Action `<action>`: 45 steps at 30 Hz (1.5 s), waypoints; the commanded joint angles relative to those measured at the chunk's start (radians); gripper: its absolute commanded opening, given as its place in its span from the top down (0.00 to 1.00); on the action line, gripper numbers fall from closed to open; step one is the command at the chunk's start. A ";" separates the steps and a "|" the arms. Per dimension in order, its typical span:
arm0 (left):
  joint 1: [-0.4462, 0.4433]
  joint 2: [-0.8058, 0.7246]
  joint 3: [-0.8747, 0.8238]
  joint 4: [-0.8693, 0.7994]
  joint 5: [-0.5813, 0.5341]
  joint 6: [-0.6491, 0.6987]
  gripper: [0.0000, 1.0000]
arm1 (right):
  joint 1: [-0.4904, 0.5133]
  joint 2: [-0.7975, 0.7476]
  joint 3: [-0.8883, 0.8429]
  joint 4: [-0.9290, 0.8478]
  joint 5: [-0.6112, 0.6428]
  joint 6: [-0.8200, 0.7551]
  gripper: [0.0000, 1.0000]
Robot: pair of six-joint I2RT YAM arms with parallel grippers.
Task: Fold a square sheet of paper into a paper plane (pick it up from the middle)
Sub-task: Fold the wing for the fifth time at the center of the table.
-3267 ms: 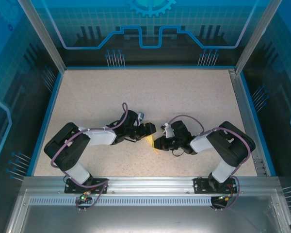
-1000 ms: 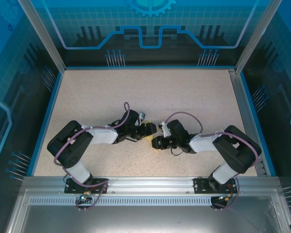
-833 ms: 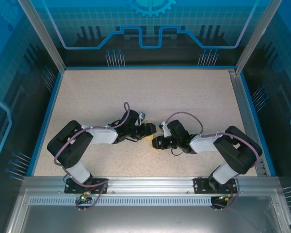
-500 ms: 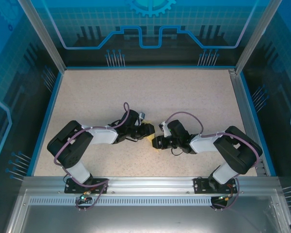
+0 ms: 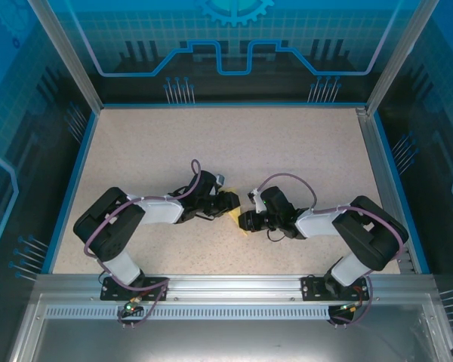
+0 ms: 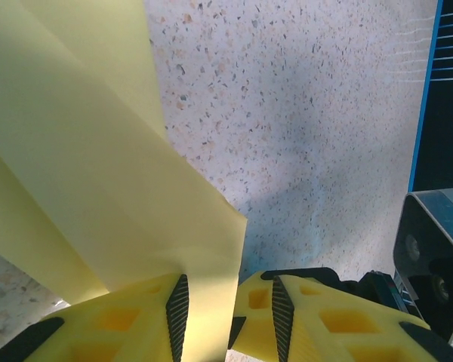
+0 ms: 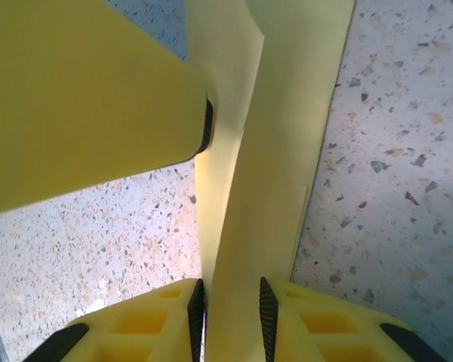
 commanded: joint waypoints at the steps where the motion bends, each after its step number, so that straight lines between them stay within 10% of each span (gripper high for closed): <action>1: -0.006 0.020 0.026 -0.031 -0.029 -0.020 0.62 | 0.018 -0.008 0.022 -0.033 0.022 -0.027 0.74; 22: -0.002 -0.007 0.041 -0.045 -0.031 -0.007 0.59 | 0.017 0.047 0.054 -0.020 -0.018 0.018 0.98; 45: 0.014 -0.038 0.041 -0.050 -0.031 0.056 0.49 | -0.005 0.131 -0.035 0.302 -0.129 0.323 0.96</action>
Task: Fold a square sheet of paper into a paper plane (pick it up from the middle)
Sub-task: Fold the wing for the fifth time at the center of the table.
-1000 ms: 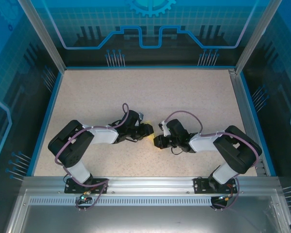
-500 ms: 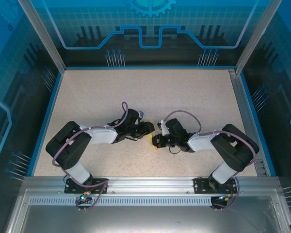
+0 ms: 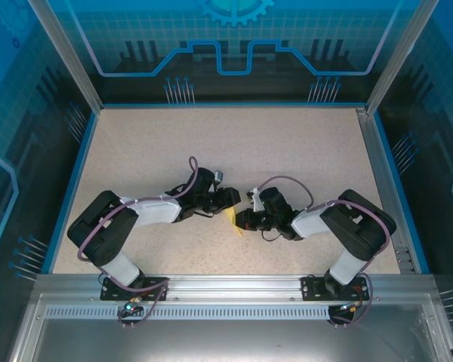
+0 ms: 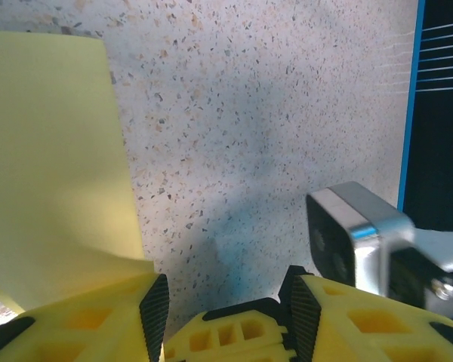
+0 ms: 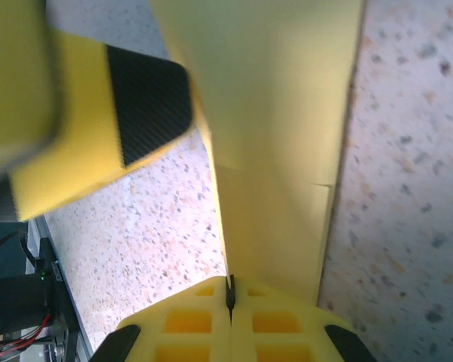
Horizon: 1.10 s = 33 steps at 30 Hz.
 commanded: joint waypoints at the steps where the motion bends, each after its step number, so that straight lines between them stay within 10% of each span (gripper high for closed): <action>1: 0.009 0.014 0.026 -0.012 -0.006 0.034 0.49 | -0.008 0.024 -0.010 0.059 -0.014 0.057 0.96; 33: 0.009 0.009 -0.029 0.096 0.022 0.084 0.44 | -0.074 0.155 -0.076 0.310 -0.103 0.322 0.96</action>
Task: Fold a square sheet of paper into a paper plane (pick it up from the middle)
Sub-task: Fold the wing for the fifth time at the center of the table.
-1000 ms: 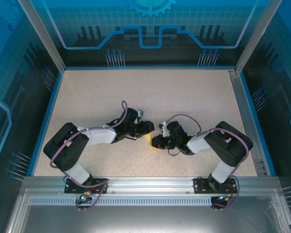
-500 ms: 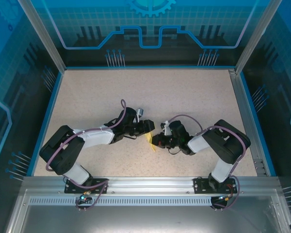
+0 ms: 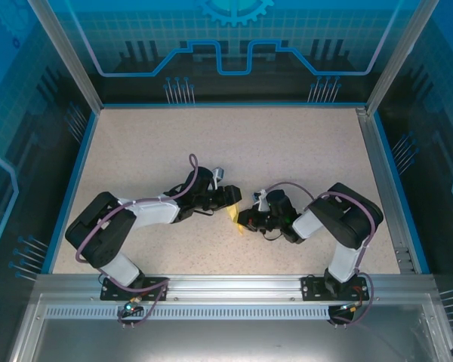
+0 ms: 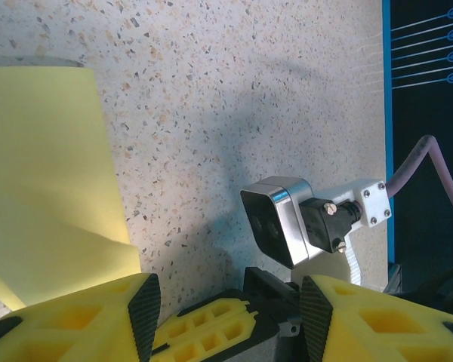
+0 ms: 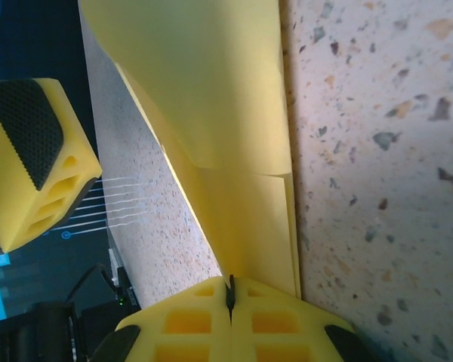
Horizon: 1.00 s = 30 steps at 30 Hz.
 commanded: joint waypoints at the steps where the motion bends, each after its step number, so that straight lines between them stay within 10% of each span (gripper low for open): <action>1: 0.005 0.027 -0.018 0.035 0.023 0.023 0.44 | -0.014 0.038 -0.015 0.026 -0.003 0.028 0.96; 30: 0.008 0.142 0.000 0.092 0.013 0.029 0.45 | -0.023 0.023 -0.023 -0.001 0.003 0.046 0.94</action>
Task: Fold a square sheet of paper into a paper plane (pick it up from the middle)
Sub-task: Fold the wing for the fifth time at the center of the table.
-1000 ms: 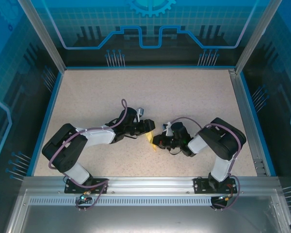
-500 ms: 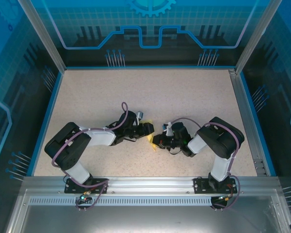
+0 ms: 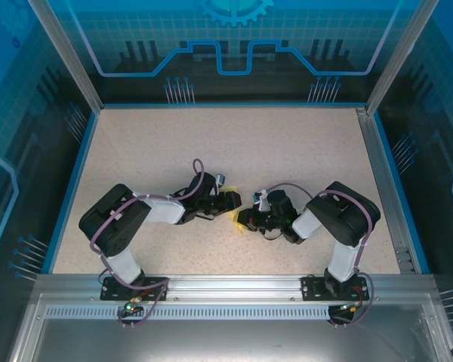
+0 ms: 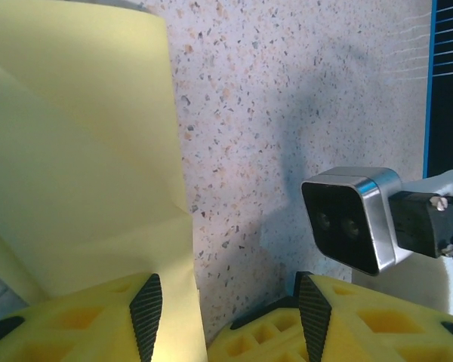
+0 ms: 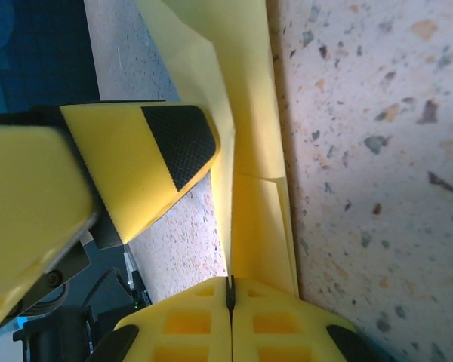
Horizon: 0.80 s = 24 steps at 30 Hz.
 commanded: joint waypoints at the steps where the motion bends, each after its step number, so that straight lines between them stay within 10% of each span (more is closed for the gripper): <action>1: 0.007 0.029 0.027 0.003 0.003 0.031 0.45 | -0.014 -0.003 -0.018 -0.054 0.016 -0.009 0.93; 24: 0.008 0.073 0.017 -0.070 0.005 0.029 0.49 | 0.013 -0.158 0.085 -0.597 0.081 -0.231 0.90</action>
